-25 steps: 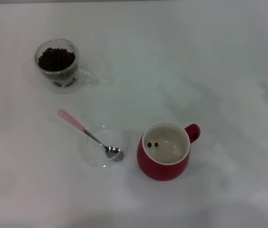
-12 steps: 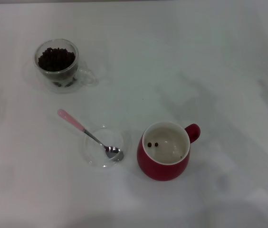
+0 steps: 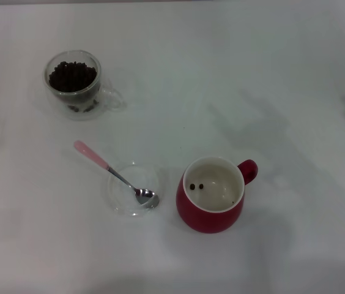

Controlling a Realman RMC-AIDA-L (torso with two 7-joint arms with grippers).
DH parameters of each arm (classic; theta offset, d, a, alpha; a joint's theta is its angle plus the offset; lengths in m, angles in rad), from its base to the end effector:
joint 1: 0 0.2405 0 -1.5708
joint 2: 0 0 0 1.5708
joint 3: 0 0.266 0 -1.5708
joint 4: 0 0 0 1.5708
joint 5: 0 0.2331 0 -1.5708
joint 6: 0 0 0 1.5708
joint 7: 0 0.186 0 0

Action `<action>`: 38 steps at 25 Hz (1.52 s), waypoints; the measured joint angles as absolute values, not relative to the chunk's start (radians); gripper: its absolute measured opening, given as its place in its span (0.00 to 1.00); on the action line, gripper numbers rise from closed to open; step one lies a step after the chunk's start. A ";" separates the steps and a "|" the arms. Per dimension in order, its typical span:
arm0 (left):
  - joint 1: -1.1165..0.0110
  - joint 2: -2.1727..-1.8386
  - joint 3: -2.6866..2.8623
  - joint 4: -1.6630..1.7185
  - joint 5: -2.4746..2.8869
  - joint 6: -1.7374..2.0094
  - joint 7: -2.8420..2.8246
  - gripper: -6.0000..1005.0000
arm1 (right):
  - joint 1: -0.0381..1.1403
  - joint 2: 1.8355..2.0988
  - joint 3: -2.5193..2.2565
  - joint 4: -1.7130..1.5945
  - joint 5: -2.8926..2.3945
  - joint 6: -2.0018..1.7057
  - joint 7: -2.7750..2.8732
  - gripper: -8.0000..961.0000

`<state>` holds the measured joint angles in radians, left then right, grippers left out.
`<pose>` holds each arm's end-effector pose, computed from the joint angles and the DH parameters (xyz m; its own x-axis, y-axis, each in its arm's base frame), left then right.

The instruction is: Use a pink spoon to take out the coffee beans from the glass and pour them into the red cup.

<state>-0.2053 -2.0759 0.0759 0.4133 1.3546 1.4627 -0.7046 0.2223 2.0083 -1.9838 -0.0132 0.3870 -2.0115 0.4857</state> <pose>-0.4327 0.2848 0.1157 0.6709 -0.1769 0.7201 0.7330 0.0116 -0.6801 0.3294 0.2488 0.0588 0.4193 0.4788 -0.7713 -0.6869 -0.3882 -0.6144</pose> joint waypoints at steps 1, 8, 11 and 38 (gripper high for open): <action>-0.205 -2.076 0.076 0.413 1.355 1.463 -0.705 0.57 | 0.222 2.008 -1.984 -0.014 0.386 -2.011 0.486 0.77; -0.212 -2.077 0.081 0.313 1.317 1.467 -0.606 0.57 | 0.222 2.002 -1.984 -0.005 0.387 -2.016 0.480 0.77; -0.221 -2.079 0.081 0.262 1.316 1.467 -0.535 0.57 | 0.218 1.997 -1.983 -0.003 0.387 -2.021 0.469 0.77; -0.200 -2.076 0.074 0.221 1.188 1.462 -0.484 0.57 | 0.204 2.014 -1.992 -0.028 0.380 -1.973 0.389 0.78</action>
<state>-0.1995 -2.0757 0.0735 0.2212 1.1876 1.4619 -0.4836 0.2044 2.0138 -1.9922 -0.0276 0.3804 -1.9734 0.3886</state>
